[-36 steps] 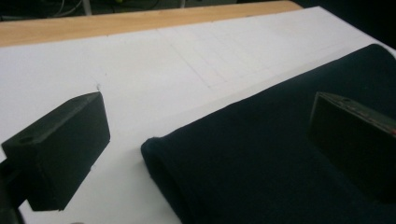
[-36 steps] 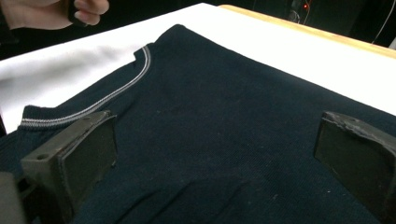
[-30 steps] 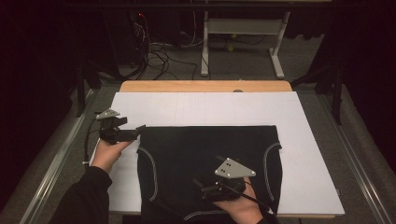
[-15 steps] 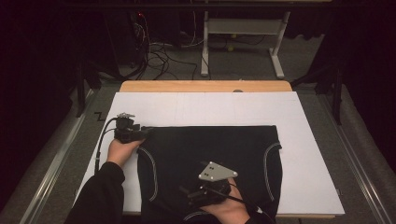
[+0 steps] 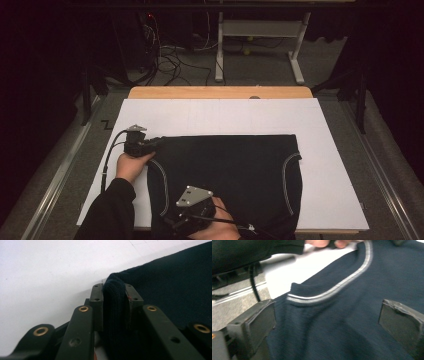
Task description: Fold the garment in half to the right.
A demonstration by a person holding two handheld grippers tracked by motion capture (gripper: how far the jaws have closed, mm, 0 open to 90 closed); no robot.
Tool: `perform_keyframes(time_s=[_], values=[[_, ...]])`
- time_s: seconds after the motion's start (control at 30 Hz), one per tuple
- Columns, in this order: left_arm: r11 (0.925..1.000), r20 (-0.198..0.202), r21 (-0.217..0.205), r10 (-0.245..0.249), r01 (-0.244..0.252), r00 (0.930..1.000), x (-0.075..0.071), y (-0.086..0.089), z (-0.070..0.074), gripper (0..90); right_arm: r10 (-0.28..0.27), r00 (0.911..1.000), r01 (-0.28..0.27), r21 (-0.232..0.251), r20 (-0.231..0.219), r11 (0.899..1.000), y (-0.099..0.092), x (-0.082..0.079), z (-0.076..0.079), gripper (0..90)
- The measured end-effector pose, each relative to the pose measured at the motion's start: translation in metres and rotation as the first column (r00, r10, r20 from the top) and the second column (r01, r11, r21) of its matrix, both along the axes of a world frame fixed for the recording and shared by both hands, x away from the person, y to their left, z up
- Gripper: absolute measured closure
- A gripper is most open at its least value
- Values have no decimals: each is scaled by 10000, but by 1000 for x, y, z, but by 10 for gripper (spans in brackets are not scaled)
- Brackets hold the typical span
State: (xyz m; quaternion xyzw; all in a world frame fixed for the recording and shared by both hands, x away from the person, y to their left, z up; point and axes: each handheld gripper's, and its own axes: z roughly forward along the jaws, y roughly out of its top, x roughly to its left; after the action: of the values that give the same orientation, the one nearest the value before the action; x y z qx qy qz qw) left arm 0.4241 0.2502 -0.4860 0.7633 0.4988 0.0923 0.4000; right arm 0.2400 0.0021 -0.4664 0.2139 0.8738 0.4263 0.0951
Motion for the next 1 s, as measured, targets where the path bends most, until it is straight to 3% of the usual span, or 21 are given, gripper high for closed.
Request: perform_keyframes(time_s=[0.13,0.27,0.47,0.83,1.0], values=[[10000,60,72,-24,24,10000,-1,-1,0,691,317,9984,-341,-513,-474,9981,16,-2,-3,83],[10000,10,-9,-34,34,10000,-1,0,0,691,401,9977,-447,-838,-548,9955,29,-6,-6,157],[10000,17,17,-29,29,10000,-1,-1,0,690,544,9968,-622,-1431,-580,9878,50,-9,-12,161],[10000,36,88,19,-20,10000,-2,-1,0,690,229,9997,-206,-1920,98,9812,64,-21,-15,222],[10000,26,65,28,-28,10000,-2,-1,-1,689,298,9971,-121,-2393,706,9709,67,-25,-16,276]])
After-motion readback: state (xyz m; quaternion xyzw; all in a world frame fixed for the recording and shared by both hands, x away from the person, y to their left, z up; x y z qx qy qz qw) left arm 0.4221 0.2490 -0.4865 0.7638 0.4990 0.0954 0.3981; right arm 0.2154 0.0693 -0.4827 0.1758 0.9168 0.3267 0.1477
